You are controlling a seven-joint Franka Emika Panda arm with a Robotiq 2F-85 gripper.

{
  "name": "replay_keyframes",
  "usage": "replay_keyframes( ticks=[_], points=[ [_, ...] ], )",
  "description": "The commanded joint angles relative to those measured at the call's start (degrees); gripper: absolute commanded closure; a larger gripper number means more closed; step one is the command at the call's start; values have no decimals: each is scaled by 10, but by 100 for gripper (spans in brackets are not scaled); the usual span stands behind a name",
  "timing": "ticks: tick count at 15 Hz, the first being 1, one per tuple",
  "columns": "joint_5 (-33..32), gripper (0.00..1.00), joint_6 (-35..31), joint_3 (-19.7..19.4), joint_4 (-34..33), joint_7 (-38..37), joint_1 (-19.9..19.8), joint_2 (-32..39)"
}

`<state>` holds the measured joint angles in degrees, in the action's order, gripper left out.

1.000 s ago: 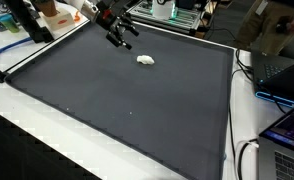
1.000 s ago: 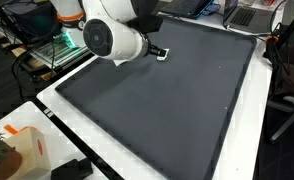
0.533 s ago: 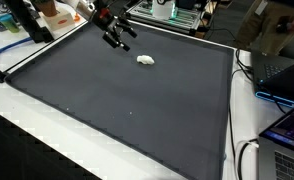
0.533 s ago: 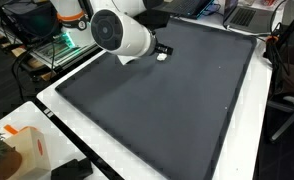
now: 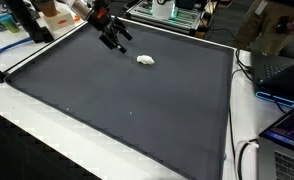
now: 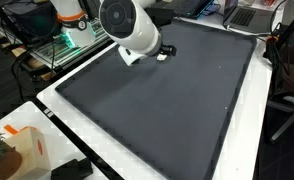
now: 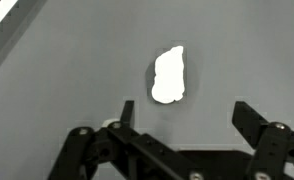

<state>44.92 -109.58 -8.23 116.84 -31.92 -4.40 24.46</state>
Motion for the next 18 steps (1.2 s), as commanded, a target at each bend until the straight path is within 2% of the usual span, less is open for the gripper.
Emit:
replay_keyframes(
  ticks=[1, 8, 14, 16, 18],
  points=[
    [-18, 0, 1, 0, -9, 19, -4, 2],
    [-56, 0, 2, 7, -27, 24, 8, 2],
    [-150, 0, -79, 38, 12, 32, 67, -51],
    [-182, 0, -115, 54, 11, 21, 90, -59],
    [-237, 0, -120, 64, -12, 4, 111, -53]
  ],
)
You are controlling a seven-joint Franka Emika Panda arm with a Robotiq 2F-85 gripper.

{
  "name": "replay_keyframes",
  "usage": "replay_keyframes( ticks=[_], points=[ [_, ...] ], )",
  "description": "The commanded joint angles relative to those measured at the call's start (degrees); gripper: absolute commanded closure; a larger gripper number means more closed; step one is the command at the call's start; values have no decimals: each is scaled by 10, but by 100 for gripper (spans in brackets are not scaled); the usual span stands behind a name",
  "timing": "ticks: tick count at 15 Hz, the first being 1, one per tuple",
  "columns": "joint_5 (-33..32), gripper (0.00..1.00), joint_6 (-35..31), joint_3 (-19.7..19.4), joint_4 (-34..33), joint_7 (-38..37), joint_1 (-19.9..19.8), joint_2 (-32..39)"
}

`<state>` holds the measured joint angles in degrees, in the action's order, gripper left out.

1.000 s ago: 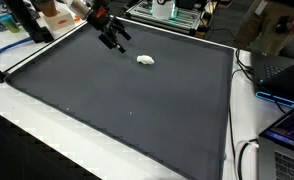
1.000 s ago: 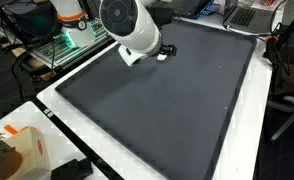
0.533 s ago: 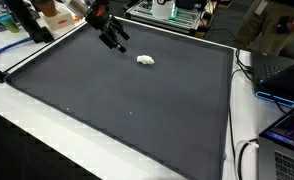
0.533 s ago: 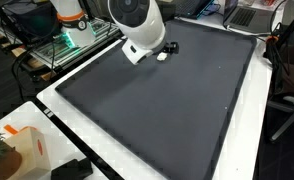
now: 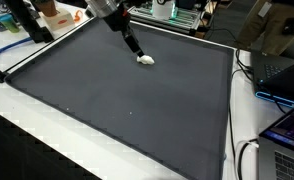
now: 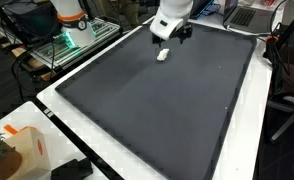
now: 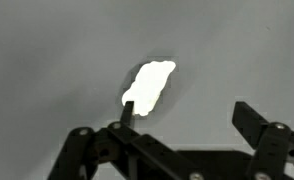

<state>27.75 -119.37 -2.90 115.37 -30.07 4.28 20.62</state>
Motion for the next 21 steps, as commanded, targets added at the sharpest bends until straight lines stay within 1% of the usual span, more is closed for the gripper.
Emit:
replay_keyframes(
  ticks=[1, 2, 3, 4, 6, 9, 13, 17, 21],
  points=[
    [-97, 0, -11, 14, -10, -21, 33, -9],
    [-115, 0, 16, 15, -26, -21, 32, -4],
    [-80, 0, -5, 23, -12, -16, 22, -8],
    [-95, 0, 0, 25, -17, -20, 27, -7],
    [-104, 0, 3, 24, -21, -20, 28, -7],
    [-196, 0, 29, 23, -53, -21, 53, 4],
    [-282, 0, 66, 45, -82, -12, 86, 4],
    [-338, 0, 123, 71, -124, 16, 116, 24],
    [-385, 0, 164, 89, -136, 83, 132, 27]
  ],
)
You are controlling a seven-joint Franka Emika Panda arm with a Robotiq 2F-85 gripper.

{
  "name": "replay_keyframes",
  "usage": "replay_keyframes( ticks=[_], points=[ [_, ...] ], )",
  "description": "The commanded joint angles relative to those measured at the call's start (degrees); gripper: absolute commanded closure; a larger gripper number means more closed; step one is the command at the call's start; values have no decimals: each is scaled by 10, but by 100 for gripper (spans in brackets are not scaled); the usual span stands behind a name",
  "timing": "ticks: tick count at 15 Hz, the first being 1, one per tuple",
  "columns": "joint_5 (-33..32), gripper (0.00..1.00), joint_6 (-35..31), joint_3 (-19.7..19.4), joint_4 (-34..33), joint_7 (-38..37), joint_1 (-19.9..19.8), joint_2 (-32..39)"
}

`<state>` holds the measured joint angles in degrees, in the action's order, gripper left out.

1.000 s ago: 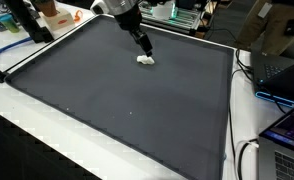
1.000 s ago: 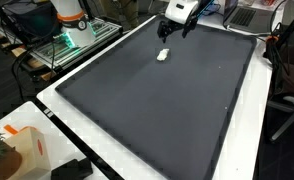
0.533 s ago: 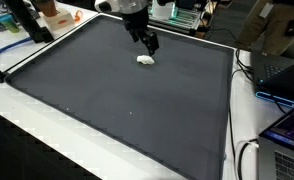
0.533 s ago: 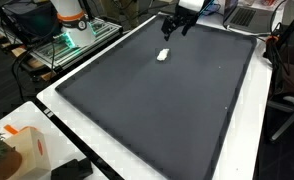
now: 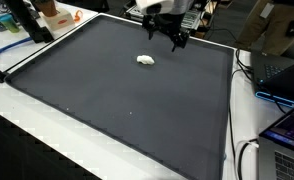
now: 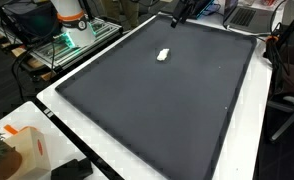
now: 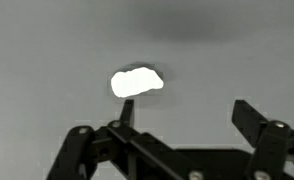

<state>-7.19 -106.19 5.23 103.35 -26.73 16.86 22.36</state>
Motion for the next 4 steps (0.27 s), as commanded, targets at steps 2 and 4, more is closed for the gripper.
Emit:
replay_keyframes(
  ticks=[2, 4],
  points=[
    [-60, 0, 26, 14, 8, 97, 5, -9],
    [-47, 0, 20, 15, -5, 83, 3, 2]
  ],
)
